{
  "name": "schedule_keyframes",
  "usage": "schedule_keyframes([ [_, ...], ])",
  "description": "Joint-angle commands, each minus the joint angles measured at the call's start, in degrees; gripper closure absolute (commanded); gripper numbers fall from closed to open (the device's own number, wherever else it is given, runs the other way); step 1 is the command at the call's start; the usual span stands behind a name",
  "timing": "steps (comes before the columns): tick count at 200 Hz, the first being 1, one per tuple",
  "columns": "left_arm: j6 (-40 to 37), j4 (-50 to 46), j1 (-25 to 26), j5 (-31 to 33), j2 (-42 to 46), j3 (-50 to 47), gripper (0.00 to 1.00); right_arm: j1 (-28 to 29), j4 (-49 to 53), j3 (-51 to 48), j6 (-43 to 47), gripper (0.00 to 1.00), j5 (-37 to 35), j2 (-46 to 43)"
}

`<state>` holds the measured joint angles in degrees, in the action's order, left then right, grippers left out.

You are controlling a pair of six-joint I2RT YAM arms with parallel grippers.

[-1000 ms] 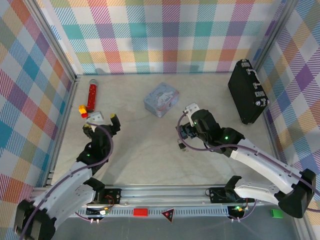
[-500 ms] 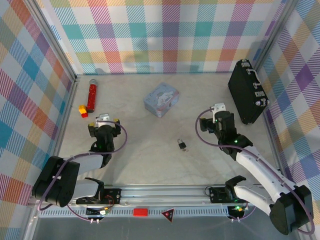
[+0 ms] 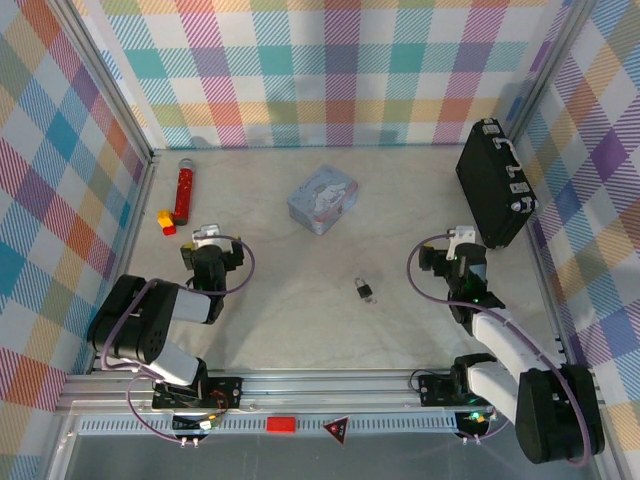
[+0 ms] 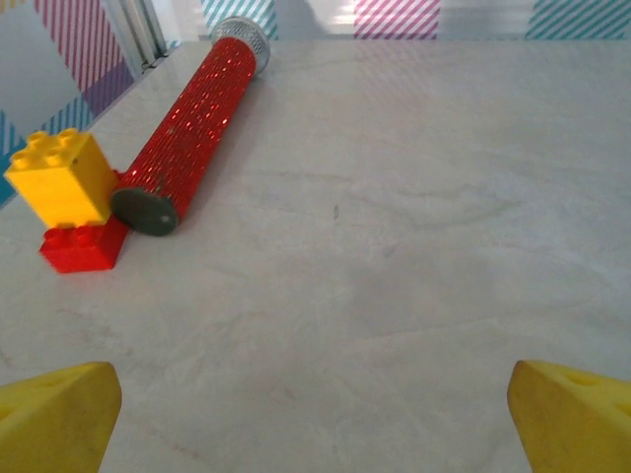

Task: Unlock the padlock with the key

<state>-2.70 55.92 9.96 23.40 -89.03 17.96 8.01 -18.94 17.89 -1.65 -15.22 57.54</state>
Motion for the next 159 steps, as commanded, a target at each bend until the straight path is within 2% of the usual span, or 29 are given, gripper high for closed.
schedule_keyframes([
  [1, 0.97, -1.60, -1.32, -3.08, -1.36, 2.89, 0.00, -1.83, -13.46, -1.70, -0.10, 0.01, 5.10, 3.94],
  [27, 1.36, -3.90, -2.29, -5.51, -1.45, 4.24, 0.00, -4.56, -22.31, -2.68, -0.50, 0.01, 8.78, 10.86],
  [59, 2.24, -4.78, -3.34, -6.41, -1.58, 4.81, 0.00, -5.16, -30.10, -2.11, 2.12, 0.01, 12.42, 16.82],
  [95, 2.17, -4.59, -3.36, -6.43, -1.58, 4.69, 0.00, -6.50, -42.37, -0.69, 3.29, 0.01, 18.10, 31.04],
  [108, 2.25, -4.42, -3.28, -6.18, -1.58, 4.69, 0.00, -6.46, -31.23, 3.33, 4.01, 0.01, 18.98, 29.29],
  [125, 2.35, -4.51, -3.36, -6.04, -1.57, 4.64, 0.00, -6.85, -27.86, 5.87, 1.09, 0.01, 13.70, 30.25],
  [159, 2.45, -4.59, -3.30, -5.99, -1.58, 4.73, 0.00, -7.26, -28.28, 5.80, 0.69, 0.01, 14.12, 30.46],
])
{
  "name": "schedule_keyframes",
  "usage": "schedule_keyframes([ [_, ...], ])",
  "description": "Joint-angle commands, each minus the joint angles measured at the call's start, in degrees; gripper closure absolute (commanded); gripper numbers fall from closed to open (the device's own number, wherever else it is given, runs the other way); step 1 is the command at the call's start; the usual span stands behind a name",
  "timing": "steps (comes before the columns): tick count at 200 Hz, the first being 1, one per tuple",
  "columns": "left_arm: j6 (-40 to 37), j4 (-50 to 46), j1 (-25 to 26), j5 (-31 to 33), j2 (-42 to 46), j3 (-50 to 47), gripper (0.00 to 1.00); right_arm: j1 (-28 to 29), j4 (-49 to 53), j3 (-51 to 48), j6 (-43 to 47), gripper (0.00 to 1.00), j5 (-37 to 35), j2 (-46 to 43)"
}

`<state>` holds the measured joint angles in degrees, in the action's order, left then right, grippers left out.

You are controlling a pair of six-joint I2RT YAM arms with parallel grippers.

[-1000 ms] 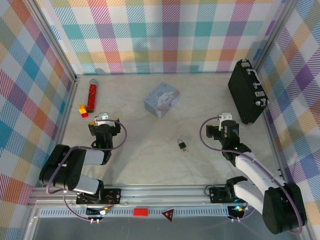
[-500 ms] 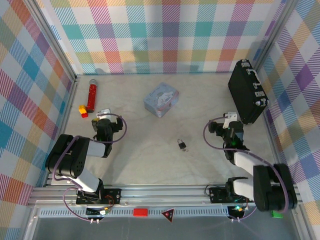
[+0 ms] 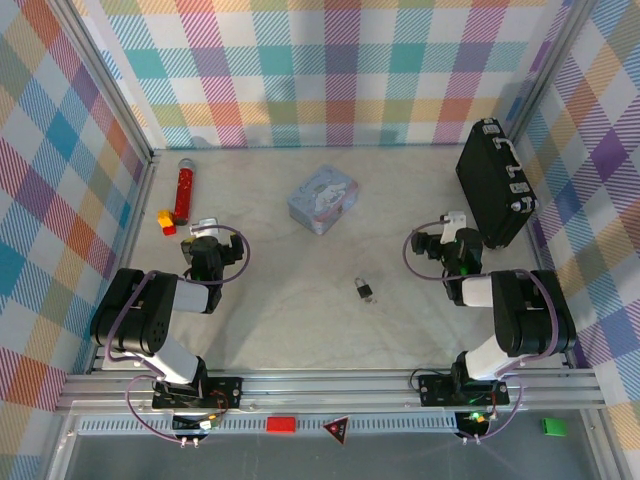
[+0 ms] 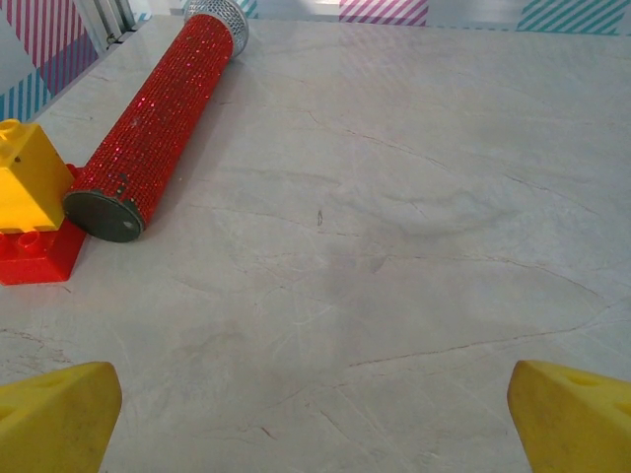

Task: Unlock the padlock with the key

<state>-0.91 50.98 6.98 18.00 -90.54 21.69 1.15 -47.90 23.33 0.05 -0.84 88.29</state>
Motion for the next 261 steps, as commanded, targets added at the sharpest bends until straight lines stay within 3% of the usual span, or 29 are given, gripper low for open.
schedule_keyframes([
  [1, 0.65, 0.35, -0.32, -0.55, -0.07, 1.03, 0.00, -0.42, 0.56, 0.34, -0.97, 0.01, -0.24, -0.26],
  [261, 0.64, 0.48, -0.44, -0.60, 0.03, 0.92, 0.00, -0.71, 0.48, 0.23, -1.11, 0.01, 0.03, -0.51],
])
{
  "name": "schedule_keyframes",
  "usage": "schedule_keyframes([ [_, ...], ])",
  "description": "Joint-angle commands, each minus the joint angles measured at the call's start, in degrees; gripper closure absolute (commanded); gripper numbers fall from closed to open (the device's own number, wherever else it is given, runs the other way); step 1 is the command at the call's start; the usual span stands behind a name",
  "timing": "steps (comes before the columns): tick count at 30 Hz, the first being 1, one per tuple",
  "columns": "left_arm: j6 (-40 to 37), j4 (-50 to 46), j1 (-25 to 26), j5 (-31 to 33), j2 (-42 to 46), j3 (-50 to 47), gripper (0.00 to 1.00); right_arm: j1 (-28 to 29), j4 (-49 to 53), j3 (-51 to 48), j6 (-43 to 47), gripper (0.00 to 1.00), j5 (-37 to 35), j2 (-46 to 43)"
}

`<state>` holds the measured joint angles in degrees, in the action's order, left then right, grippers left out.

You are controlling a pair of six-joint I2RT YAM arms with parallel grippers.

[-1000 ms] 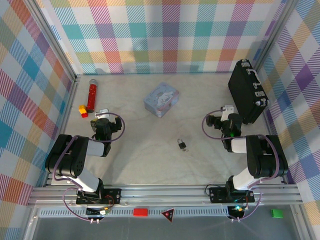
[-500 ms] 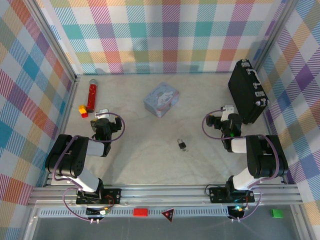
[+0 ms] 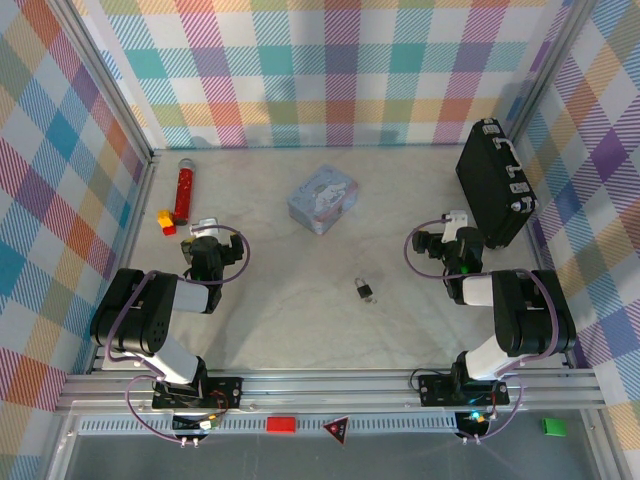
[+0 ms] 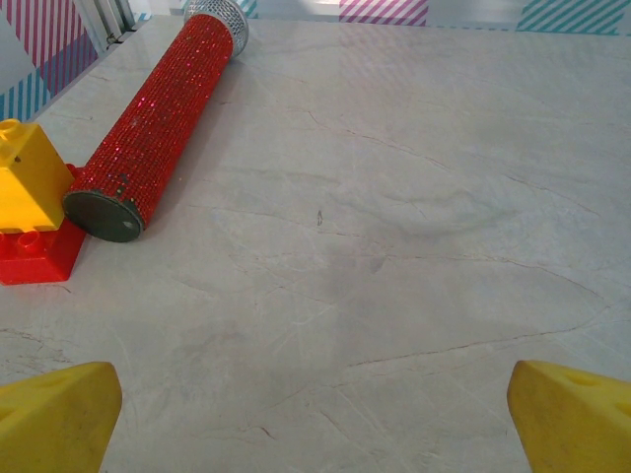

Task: Unlock the padlock with the key

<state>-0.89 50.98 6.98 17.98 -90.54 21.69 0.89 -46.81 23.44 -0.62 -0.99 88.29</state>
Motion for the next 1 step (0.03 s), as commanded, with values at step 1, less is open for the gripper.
schedule_keyframes([
  [1, 0.62, 0.50, -0.41, -0.58, 0.02, 0.91, 0.00, -0.40, -0.72, 0.07, -0.43, 0.01, 0.15, -0.50],
])
